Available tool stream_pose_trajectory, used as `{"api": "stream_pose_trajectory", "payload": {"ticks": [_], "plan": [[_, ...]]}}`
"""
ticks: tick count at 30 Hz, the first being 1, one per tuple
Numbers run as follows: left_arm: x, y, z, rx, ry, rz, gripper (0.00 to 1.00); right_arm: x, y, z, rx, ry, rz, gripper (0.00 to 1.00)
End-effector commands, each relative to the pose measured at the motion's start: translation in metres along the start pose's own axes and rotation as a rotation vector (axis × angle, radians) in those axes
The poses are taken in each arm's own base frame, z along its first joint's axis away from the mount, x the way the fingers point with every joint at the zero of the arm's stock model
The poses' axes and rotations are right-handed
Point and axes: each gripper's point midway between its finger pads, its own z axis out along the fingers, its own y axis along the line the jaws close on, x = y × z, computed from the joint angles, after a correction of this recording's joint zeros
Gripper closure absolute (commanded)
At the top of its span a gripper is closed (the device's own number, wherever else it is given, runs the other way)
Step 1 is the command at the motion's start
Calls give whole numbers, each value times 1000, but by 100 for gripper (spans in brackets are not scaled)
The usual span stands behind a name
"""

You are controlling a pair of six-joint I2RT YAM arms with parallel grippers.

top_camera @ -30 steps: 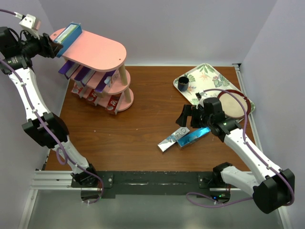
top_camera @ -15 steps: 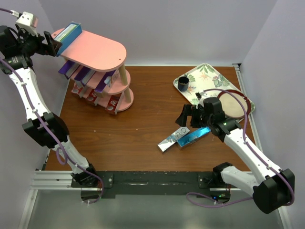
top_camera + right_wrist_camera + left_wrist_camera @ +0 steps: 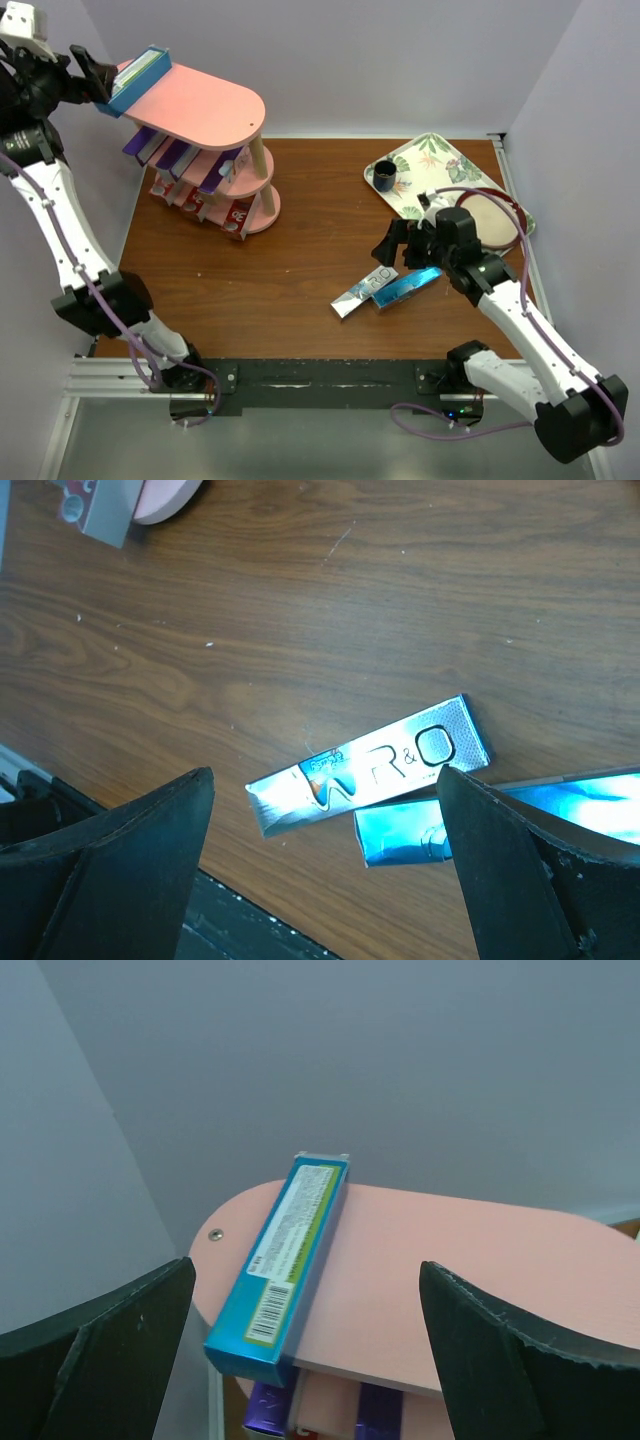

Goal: Place and organize the toothpastes onto the shelf

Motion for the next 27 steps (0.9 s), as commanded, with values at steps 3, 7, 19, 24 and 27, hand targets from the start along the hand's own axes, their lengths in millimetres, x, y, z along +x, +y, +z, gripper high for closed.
{"api": "stream_pose_trajectory", "payload": {"ticks": [3, 7, 19, 24, 27], "plan": [[-56, -101, -38, 134, -170, 14, 0, -26, 2, -30, 37, -117, -24, 1], [-60, -172, -56, 280, -251, -7, 0, -29, -12, -47, 128, -150, -28, 1], [62, -301, -105, 535, -38, -162, 0, -22, -38, -69, 256, -219, 34, 1], [113, -331, -122, 598, 60, -175, 0, -14, -56, -72, 339, -235, 70, 2], [155, -364, -129, 660, 149, -186, 0, -9, -67, -72, 388, -236, 87, 2]]}}
